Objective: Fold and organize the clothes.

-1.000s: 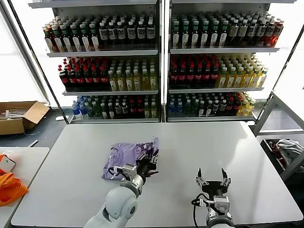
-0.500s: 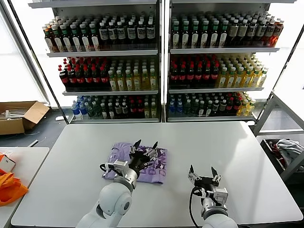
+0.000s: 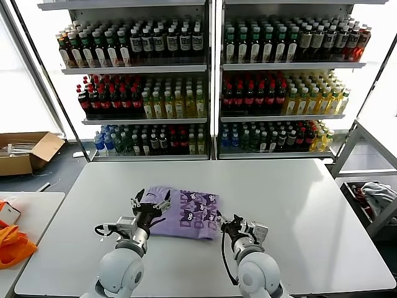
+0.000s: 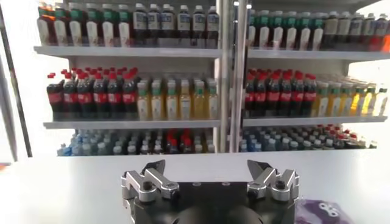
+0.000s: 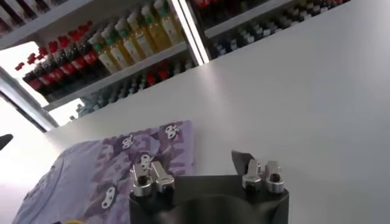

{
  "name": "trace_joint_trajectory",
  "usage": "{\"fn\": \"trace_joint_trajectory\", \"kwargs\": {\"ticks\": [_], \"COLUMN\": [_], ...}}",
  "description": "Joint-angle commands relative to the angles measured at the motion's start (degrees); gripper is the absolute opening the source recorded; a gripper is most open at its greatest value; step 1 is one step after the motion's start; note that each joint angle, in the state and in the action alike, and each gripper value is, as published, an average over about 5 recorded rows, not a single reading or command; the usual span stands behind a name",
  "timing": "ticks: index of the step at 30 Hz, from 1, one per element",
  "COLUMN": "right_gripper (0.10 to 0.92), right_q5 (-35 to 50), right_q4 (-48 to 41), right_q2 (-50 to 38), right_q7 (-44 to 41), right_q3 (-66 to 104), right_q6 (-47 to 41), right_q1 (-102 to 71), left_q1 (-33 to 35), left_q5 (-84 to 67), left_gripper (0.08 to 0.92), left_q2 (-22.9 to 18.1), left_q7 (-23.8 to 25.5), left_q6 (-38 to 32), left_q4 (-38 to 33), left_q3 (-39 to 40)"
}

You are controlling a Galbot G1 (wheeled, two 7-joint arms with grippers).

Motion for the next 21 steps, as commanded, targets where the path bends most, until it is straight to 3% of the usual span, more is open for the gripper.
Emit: {"fn": "trace_joint_trajectory", "kwargs": {"ticks": [1, 8, 21], "right_gripper": [0.688, 0.65, 0.296], "right_q5": [8.8, 9.0, 7.4], "right_q4": [-4.2, -3.9, -1.9], "right_q2": [0.2, -0.7, -3.8], "right_q7": [2.7, 2.4, -0.4], "right_q3": [-4.3, -4.5, -3.1], "right_q6": [-1.7, -2.6, -2.8], "right_q1": [5.2, 4.4, 3.7], "left_q1": [4.2, 4.6, 5.8], "left_q5": [1.6, 1.5, 0.8], "left_gripper": [0.823, 0.823, 0.823], "left_q2": [0.7, 0.2, -1.0], "left_q7": [-0.9, -1.5, -2.9], "left_q6": [0.4, 0.9, 0.9], "left_q4": [-1.4, -1.2, -1.8], "left_q3": [-5.7, -5.7, -5.7]}}
